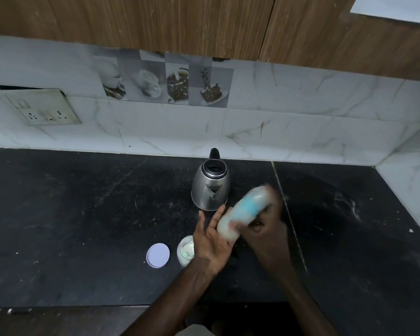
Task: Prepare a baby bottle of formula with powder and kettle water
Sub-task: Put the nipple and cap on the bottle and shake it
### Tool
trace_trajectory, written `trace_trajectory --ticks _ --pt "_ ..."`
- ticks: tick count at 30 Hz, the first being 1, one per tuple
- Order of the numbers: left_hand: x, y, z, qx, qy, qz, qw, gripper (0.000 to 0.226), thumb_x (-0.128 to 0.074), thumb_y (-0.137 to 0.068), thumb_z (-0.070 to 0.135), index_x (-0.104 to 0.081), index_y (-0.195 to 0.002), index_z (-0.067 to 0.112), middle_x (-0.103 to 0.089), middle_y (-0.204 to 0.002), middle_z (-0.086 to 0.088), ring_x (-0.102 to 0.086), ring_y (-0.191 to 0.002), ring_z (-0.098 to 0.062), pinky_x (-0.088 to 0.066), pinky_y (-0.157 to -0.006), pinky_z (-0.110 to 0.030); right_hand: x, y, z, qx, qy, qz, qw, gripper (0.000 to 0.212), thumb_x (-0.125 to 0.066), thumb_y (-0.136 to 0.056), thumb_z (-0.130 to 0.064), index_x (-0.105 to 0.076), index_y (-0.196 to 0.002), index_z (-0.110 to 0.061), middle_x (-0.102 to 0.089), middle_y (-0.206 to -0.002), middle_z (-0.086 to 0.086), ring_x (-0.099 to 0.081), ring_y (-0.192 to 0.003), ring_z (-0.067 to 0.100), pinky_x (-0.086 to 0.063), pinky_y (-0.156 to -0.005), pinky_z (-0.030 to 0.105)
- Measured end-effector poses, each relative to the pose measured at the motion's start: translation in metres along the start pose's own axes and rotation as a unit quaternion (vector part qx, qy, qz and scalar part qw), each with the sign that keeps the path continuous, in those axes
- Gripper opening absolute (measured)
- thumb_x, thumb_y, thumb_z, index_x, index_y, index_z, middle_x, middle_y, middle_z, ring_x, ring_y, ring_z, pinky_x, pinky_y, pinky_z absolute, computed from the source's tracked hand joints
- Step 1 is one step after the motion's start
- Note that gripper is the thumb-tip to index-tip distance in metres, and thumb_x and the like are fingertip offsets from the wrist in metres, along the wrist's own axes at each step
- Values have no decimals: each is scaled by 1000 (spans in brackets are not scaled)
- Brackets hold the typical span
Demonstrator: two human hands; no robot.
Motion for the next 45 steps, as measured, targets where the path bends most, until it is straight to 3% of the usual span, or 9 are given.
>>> trace_trajectory --ticks 6,10,15,19,23,27,31,35,45 --pt "8 -6 1 -1 -39 11 999 69 -45 -99 67 -63 -145 18 -67 -144 -7 -58 -139 -25 -33 -125 -43 53 3 5 -31 -161 231 959 104 -89 -78 -11 -26 -157 -36 -66 -119 -30 -71 -107 0 -63 -86 30" --pt "11 -8 -3 8 3 6 1000 70 -52 -99 63 -63 -144 11 -63 -146 -18 -55 -141 -37 -33 -125 -51 -11 14 10 -70 -17 11 997 101 -95 -71 -32 -30 -145 -54 -72 -112 -20 -75 -89 3 -64 -81 33" --pt "6 -11 1 -4 -24 -8 1000 69 -48 -98 66 -65 -143 16 -68 -142 -10 -58 -138 -29 -35 -124 -44 25 13 17 -32 -120 167 978 105 -90 -75 -9 -26 -154 -40 -64 -115 -30 -69 -99 -11 -62 -81 22" --pt "13 -11 0 -5 7 9 1000 69 -53 -98 62 -65 -141 9 -65 -142 -20 -55 -140 -39 -38 -122 -51 -17 18 4 -41 -24 6 999 101 -97 -68 -30 -34 -144 -50 -68 -112 -22 -74 -85 -1 -64 -75 28" --pt "14 -13 1 -15 -42 -4 999 70 -45 -99 66 -64 -143 15 -68 -142 -9 -57 -140 -27 -34 -124 -42 32 14 13 -43 -153 215 964 101 -90 -79 -14 -27 -156 -32 -64 -127 -16 -72 -109 6 -63 -88 32" --pt "20 -9 -1 -6 -8 13 1000 70 -51 -98 63 -65 -140 9 -63 -145 -18 -53 -142 -37 -33 -126 -51 -10 24 10 -73 -80 57 992 106 -96 -71 -22 -31 -152 -43 -70 -115 -21 -76 -93 5 -62 -80 25" --pt "19 -9 4 -16 -36 2 999 70 -46 -99 67 -64 -143 15 -66 -144 -10 -59 -137 -27 -33 -126 -44 20 25 14 -66 -141 200 967 102 -89 -80 -16 -25 -156 -37 -67 -108 -40 -72 -99 -4 -61 -84 24" --pt "22 -6 -4 -6 -14 5 1000 73 -53 -97 66 -63 -143 12 -61 -148 -20 -54 -141 -38 -35 -124 -50 -14 25 6 -60 -48 43 996 102 -94 -72 -31 -32 -151 -42 -70 -122 -17 -73 -91 -3 -61 -79 25" --pt "25 -4 -10 -14 -40 6 999 71 -46 -99 66 -62 -145 15 -67 -143 -8 -60 -136 -26 -35 -124 -42 47 50 8 -15 -141 241 960 106 -91 -77 -16 -23 -157 -31 -57 -138 -14 -68 -116 5 -63 -90 39"
Point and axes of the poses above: each hand's wrist, its own y-axis away from the middle knuckle, its own x-axis out of the back of the hand, z = x × y, the point moved 10 cm from there along -y, towards the middle knuckle
